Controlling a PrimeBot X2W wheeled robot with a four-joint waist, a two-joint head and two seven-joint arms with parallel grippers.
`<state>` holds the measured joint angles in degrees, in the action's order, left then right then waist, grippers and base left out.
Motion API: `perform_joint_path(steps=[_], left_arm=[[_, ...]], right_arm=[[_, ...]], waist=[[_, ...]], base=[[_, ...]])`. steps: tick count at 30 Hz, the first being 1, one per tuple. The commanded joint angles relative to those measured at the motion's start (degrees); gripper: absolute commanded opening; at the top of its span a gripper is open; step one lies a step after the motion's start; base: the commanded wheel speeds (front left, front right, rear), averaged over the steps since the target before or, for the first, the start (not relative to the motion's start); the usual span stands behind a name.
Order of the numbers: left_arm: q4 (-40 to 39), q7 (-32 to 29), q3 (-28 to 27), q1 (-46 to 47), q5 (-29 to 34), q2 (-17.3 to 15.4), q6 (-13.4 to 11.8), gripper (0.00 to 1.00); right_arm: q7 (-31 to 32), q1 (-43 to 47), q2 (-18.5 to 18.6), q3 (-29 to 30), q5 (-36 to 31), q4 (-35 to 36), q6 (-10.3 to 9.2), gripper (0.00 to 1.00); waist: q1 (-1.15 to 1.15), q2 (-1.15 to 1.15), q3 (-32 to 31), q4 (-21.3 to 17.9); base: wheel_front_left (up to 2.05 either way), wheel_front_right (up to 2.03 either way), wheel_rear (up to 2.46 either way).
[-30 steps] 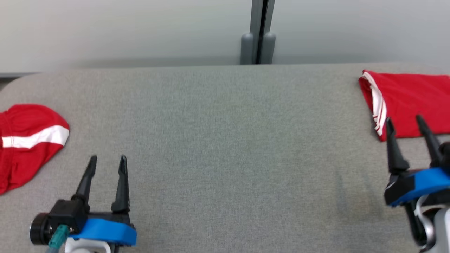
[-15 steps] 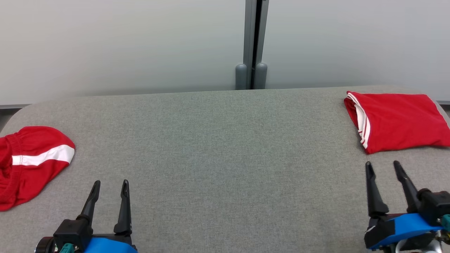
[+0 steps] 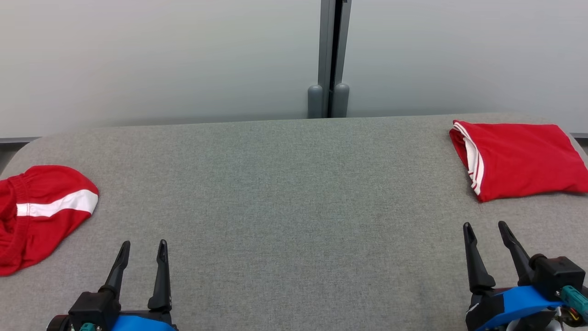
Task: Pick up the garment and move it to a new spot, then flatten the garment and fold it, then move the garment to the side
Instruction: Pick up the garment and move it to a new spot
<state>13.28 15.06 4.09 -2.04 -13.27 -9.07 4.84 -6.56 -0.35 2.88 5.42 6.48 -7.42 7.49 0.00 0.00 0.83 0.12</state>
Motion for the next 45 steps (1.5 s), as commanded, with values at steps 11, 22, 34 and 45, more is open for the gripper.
perform_joint_path(steps=[11,22,34,45], left_arm=[[-0.15,0.14,-0.69,0.36,0.08,-0.07,0.02,1.0],[-1.1,0.14,-0.43,-0.36,0.54,0.17,-0.56,1.0],[-0.99,0.13,-0.63,-1.1,-0.28,-0.53,-1.02,1.0],[-2.07,-0.09,0.02,-1.45,-0.53,-0.66,-1.52,1.0]], right_arm=[[-1.12,-1.34,0.05,-0.37,0.98,-2.7,0.01,1.0],[-2.4,-0.34,0.05,-1.99,1.58,-3.99,0.01,1.0],[-2.49,-0.64,0.06,-4.09,2.35,-4.34,0.01,1.0],[-2.48,0.02,0.06,-4.41,2.75,-4.02,0.01,1.0]], waist=[[0.0,0.0,0.08,1.89],[0.0,0.0,0.12,10.57],[0.0,0.0,-0.11,20.12],[0.0,0.0,0.26,24.71]], base=[[0.0,0.0,0.0],[0.0,0.0,0.0],[0.0,0.0,0.0],[0.0,0.0,0.0]])
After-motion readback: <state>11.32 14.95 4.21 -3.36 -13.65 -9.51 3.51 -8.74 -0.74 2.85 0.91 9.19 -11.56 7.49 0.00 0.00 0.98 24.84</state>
